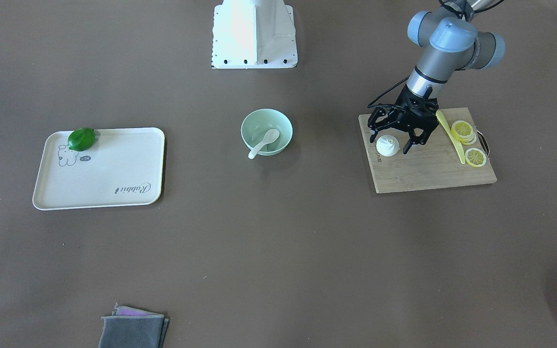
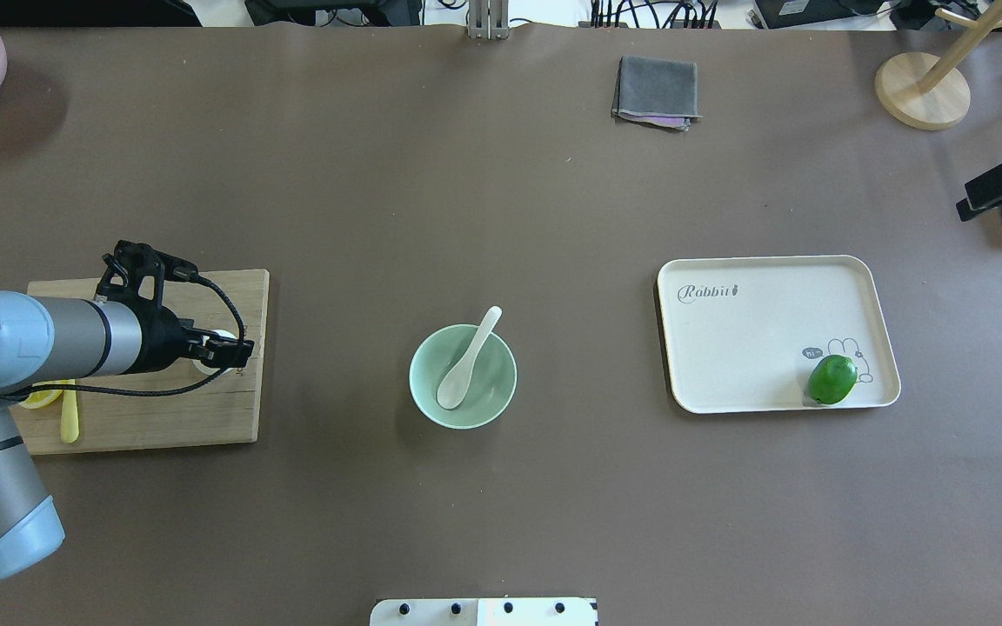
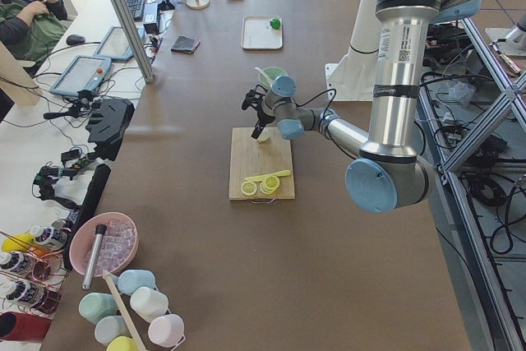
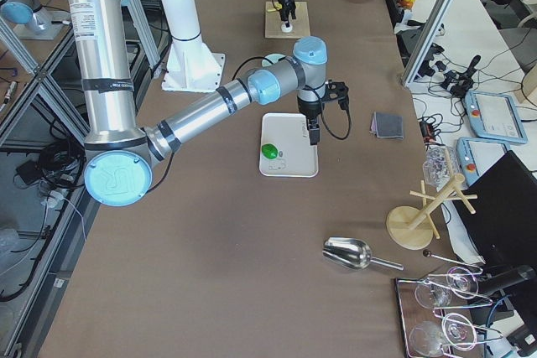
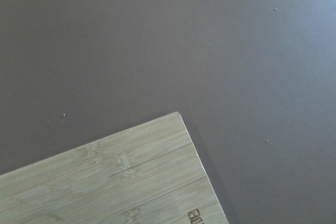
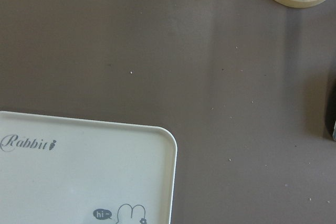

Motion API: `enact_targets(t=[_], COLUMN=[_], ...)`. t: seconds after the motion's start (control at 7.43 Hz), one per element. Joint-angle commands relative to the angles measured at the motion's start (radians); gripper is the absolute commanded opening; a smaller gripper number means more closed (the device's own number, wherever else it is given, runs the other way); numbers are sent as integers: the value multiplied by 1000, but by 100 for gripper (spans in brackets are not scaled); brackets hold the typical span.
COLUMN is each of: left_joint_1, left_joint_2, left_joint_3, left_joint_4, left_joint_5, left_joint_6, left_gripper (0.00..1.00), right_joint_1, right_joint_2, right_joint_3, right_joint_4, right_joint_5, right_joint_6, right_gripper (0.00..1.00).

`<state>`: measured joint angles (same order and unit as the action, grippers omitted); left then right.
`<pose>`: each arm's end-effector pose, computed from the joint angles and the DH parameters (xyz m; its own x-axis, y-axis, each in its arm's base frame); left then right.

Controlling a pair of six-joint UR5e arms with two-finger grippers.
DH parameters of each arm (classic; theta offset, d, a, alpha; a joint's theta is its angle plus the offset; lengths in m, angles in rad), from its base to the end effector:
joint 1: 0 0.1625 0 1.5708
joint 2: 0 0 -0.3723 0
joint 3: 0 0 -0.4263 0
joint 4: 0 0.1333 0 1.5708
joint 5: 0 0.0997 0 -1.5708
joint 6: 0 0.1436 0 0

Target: Put spoon and bun in bowl

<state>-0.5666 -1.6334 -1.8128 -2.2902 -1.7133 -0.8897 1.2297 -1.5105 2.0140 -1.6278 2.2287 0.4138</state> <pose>0.4484 -0.4191 0.3950 0.6109 0.3501 -0.7101 0.0570 0.8751 0.4805 -0.1360 -0.5192 0.3879 0.7232 -0.1284 0.6786 0.0119 0.9847 0.1736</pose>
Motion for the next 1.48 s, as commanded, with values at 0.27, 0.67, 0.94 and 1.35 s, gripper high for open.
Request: enact_targets(t=[0.27, 0.67, 0.94, 1.35], left_joint_1=[27, 28, 52, 267], left_joint_2=[3, -54, -208, -392], left_joint_3=[16, -34, -36, 30], left_joint_4=[-2, 2, 30, 34], left_joint_5=[46, 57, 58, 228], left_joint_6=[-2, -43, -182, -276], left_gripper=[43, 0, 0, 0], right_joint_1=[19, 24, 49, 125], right_joint_2=[-13, -22, -57, -89], right_joint_3=[0, -1, -4, -41], right_joint_4=[0, 0, 0, 0], right_joint_5=[12, 17, 35, 91], right_joint_6=[-20, -23, -73, -184], right_gripper=[100, 100, 100, 100])
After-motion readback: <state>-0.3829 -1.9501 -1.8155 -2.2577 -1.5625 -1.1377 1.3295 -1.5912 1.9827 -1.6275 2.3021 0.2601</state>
